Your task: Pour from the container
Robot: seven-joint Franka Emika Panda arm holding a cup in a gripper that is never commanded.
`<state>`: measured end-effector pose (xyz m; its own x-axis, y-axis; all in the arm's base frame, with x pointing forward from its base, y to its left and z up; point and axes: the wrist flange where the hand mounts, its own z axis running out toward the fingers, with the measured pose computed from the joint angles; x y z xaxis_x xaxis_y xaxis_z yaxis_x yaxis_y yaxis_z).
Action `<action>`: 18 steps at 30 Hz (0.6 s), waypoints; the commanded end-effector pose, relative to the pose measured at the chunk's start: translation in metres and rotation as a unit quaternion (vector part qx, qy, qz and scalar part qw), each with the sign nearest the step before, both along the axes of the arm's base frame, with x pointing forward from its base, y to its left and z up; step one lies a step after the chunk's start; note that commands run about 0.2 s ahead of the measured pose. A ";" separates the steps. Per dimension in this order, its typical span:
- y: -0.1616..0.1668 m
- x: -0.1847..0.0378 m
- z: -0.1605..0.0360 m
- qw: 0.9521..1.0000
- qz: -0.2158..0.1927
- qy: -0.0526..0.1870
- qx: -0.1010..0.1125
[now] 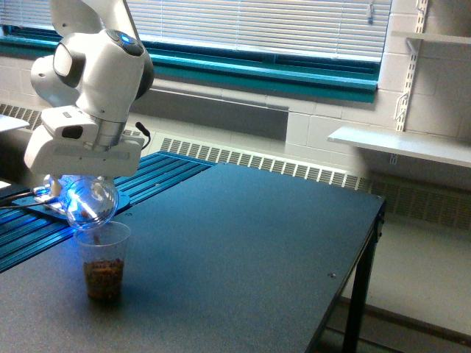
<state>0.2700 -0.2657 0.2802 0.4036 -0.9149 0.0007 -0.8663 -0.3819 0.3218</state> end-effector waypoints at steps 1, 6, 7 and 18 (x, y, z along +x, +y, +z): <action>0.001 0.008 0.002 1.000 0.008 0.006 -0.001; 0.002 0.012 0.001 1.000 0.013 0.008 -0.003; 0.002 0.012 0.001 1.000 0.014 0.008 -0.002; 0.008 0.019 0.006 1.000 0.020 -0.001 -0.002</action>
